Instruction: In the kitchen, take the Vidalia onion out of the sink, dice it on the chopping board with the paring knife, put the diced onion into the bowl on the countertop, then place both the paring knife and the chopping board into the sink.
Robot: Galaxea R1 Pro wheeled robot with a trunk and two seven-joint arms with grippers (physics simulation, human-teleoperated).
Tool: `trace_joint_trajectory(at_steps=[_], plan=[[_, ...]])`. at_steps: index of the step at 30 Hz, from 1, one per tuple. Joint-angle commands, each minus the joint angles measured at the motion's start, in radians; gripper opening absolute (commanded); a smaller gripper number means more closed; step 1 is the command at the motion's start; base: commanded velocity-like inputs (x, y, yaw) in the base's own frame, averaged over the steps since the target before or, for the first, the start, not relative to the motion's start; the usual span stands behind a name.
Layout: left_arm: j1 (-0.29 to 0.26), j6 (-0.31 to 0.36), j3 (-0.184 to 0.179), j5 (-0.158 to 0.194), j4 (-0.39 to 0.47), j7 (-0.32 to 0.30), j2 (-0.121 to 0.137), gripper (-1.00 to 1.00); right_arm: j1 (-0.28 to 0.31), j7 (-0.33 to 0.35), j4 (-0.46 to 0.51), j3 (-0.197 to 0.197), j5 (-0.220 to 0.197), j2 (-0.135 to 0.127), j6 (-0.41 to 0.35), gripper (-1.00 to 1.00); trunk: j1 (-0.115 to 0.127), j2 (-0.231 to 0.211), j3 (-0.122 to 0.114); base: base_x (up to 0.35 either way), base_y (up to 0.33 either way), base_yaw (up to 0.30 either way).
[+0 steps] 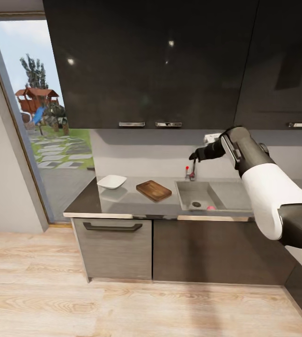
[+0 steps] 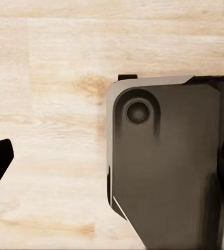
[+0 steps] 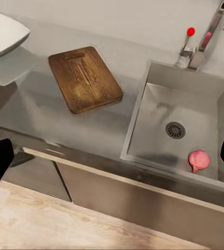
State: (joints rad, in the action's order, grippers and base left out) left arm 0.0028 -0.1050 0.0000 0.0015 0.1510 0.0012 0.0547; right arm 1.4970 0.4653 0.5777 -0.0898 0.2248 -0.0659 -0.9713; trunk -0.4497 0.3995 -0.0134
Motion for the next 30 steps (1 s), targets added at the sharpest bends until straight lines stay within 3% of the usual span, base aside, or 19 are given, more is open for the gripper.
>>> trace_joint_trajectory(at_steps=[1,6,13,18,24,30], plan=[[0.0,-0.002,-0.001,0.0,-0.004,0.0,0.002,1.0,0.0,0.031,-0.004,-0.005,0.01,-0.01,0.005,1.0,0.0,0.001,0.0,0.0,0.0,0.0],[0.0,-0.002,0.001,0.001,-0.025,-0.001,0.011,1.0,-0.001,0.115,-0.044,-0.007,0.013,-0.041,0.053,1.0,0.0,0.001,0.0,0.112,0.0,0.0],[0.0,-0.001,0.001,0.002,-0.041,-0.002,0.012,1.0,0.0,0.13,-0.059,-0.027,0.019,-0.045,0.067,1.0,0.0,0.001,0.0,0.289,0.0,0.0],[0.0,-0.001,0.001,0.003,-0.042,-0.005,0.012,1.0,-0.001,0.131,-0.074,-0.046,0.019,-0.041,0.084,1.0,0.0,0.001,0.0,0.325,0.0,0.0],[0.0,-0.001,-0.001,0.003,-0.043,-0.007,0.013,1.0,-0.001,0.176,-0.137,-0.117,0.019,-0.026,0.139,1.0,0.0,0.001,0.0,0.313,0.103,0.0],[0.0,-0.001,0.001,0.003,-0.042,-0.006,0.012,1.0,-0.001,0.215,-0.256,-0.161,0.019,0.001,0.278,1.0,0.0,0.001,0.0,0.28,0.221,0.0]])
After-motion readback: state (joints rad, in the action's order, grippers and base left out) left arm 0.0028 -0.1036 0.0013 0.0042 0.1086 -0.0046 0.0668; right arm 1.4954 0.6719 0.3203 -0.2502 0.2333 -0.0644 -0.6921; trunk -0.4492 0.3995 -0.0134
